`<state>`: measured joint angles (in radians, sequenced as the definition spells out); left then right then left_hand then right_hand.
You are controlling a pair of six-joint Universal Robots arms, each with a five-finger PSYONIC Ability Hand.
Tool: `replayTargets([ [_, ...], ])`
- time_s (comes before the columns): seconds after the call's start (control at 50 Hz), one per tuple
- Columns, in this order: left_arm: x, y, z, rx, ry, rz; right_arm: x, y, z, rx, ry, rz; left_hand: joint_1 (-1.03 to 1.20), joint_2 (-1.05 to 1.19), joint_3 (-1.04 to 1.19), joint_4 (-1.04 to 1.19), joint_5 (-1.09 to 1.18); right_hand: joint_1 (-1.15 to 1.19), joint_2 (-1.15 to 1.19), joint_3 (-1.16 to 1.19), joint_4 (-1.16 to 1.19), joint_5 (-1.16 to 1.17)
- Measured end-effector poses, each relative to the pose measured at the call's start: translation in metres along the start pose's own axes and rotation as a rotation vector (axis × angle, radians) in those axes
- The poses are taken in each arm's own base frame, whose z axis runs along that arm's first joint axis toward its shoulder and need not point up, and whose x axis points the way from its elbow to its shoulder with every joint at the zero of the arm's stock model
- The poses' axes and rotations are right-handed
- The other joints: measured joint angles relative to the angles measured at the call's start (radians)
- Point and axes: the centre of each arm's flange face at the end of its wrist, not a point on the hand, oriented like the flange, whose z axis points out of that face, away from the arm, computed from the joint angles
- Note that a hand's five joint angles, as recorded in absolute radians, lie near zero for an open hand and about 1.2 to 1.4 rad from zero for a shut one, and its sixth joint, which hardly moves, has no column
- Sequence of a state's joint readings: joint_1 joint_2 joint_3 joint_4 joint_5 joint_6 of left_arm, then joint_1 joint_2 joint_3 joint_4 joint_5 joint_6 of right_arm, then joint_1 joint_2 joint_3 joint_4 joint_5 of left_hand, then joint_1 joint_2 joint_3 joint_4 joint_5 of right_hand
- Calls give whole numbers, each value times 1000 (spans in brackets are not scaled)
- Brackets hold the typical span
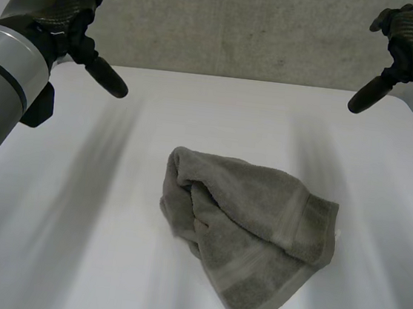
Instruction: Fold the towel.
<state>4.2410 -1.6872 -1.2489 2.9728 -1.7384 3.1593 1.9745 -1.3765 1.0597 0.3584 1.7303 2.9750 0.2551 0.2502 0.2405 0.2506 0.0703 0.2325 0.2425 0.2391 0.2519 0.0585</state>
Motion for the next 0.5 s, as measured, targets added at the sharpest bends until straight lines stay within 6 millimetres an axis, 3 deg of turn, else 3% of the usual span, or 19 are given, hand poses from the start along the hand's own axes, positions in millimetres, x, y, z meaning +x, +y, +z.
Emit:
replayTargets([
  [0.16, 4, 25, -11, -79, 43, 14, -15, 17, -11, -90, -164, -132, 40, 53, 61, 46, 55, 0, 0, 0, 0, 0],
  [0.36, -2, 93, -22, -283, 146, 52, -46, 79, -46, -315, -483, -177, 166, 172, 182, 170, 182, 0, 0, 0, 0, 0],
  [0.5, 1, 147, -34, -430, 282, 108, -75, 127, -84, -413, -679, -165, 168, 174, 184, 170, 182, 0, 0, 0, 0, 0],
])
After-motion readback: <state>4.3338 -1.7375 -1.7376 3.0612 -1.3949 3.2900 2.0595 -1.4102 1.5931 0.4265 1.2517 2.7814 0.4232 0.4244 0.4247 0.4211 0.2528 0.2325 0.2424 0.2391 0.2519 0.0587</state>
